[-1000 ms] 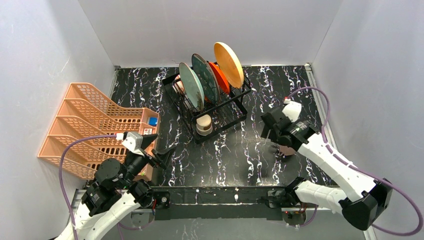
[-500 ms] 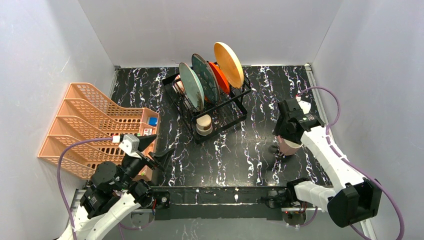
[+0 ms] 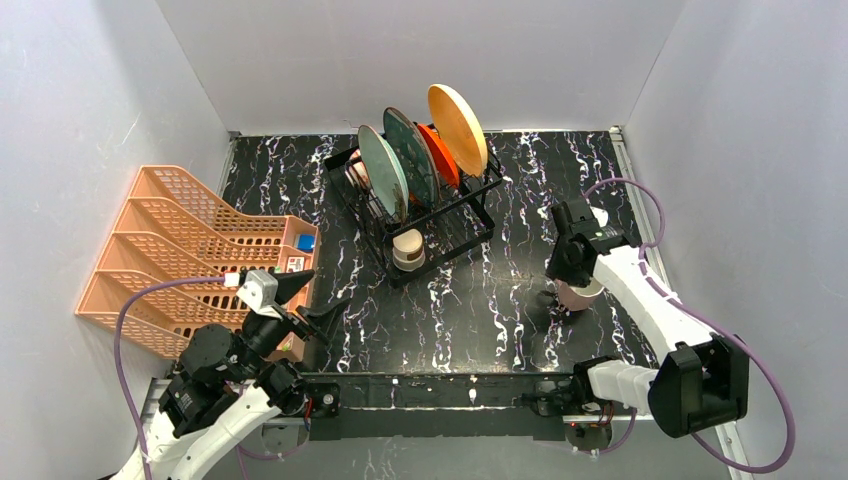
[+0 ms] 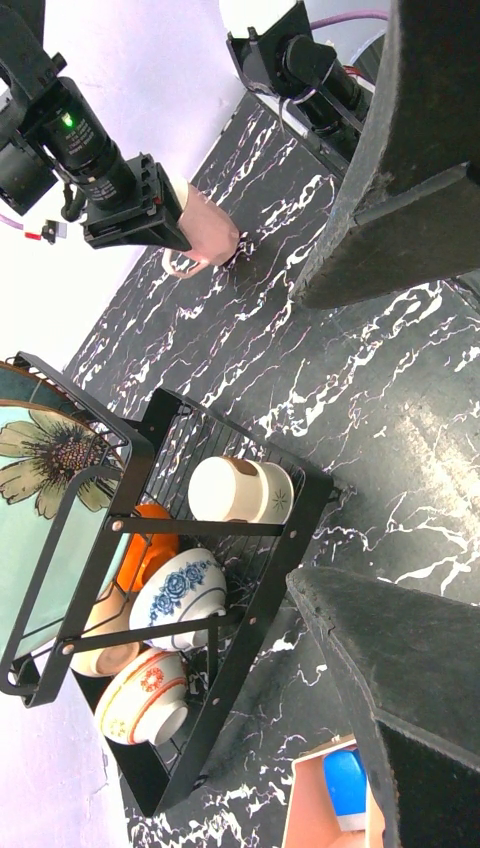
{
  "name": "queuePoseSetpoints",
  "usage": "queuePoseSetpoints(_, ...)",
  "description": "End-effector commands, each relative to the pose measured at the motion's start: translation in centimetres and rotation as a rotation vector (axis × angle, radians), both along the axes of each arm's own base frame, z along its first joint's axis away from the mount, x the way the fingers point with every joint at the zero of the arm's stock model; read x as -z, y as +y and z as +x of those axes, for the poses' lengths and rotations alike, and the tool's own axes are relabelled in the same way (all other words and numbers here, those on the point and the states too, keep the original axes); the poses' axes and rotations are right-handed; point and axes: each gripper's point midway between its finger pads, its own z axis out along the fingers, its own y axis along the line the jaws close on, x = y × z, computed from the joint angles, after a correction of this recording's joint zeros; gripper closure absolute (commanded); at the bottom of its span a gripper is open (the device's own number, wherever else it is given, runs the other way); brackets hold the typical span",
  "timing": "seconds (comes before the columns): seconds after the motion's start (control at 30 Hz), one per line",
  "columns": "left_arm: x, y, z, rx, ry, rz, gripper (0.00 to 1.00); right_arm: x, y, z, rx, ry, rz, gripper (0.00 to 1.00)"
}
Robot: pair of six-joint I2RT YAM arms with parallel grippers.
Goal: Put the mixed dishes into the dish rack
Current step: Pick up the cup at the center of the board.
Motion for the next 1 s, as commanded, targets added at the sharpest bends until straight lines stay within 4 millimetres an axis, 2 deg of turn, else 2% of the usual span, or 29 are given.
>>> queuePoseSetpoints(0.0, -0.2, 0.1, 0.0, -0.001, -0.012, 0.006, 0.02, 0.9, 0.2, 0.3, -0.009, 0.010, 0.011, 0.58)
queuePoseSetpoints(0.2, -0.1, 0.0, 0.0, 0.001, -0.008, 0.011, 0.02, 1.5, 0.4, 0.2, -0.016, 0.032, 0.012, 0.73)
queuePoseSetpoints(0.23, -0.1, 0.0, 0.0, 0.001, -0.009, 0.011, 0.02, 1.5, 0.4, 0.2, -0.017, 0.034, 0.012, 0.77)
queuePoseSetpoints(0.3, -0.1, 0.0, 0.1, 0.000, -0.008, 0.012, 0.02, 1.6, 0.4, 0.2, -0.021, 0.036, 0.015, 0.96)
queuePoseSetpoints(0.33, 0.0, 0.0, 0.1, -0.001, -0.006, 0.014, 0.02, 1.5, 0.5, 0.3, -0.026, 0.037, 0.019, 0.99)
queuePoseSetpoints(0.47, 0.1, -0.1, 0.2, -0.002, -0.001, 0.017, 0.02, 0.4, 1.2, 0.7, -0.056, 0.003, 0.052, 0.99)
queuePoseSetpoints(0.7, 0.4, -0.5, 0.5, 0.000, 0.022, 0.042, 0.02, -3.5, 4.0, 1.7, -0.171, -0.108, 0.195, 0.99)
queuePoseSetpoints(0.97, 0.4, -1.2, 1.2, -0.011, 0.087, 0.051, 0.02, -9.2, 9.1, 1.2, -0.372, -0.242, 0.458, 0.99)
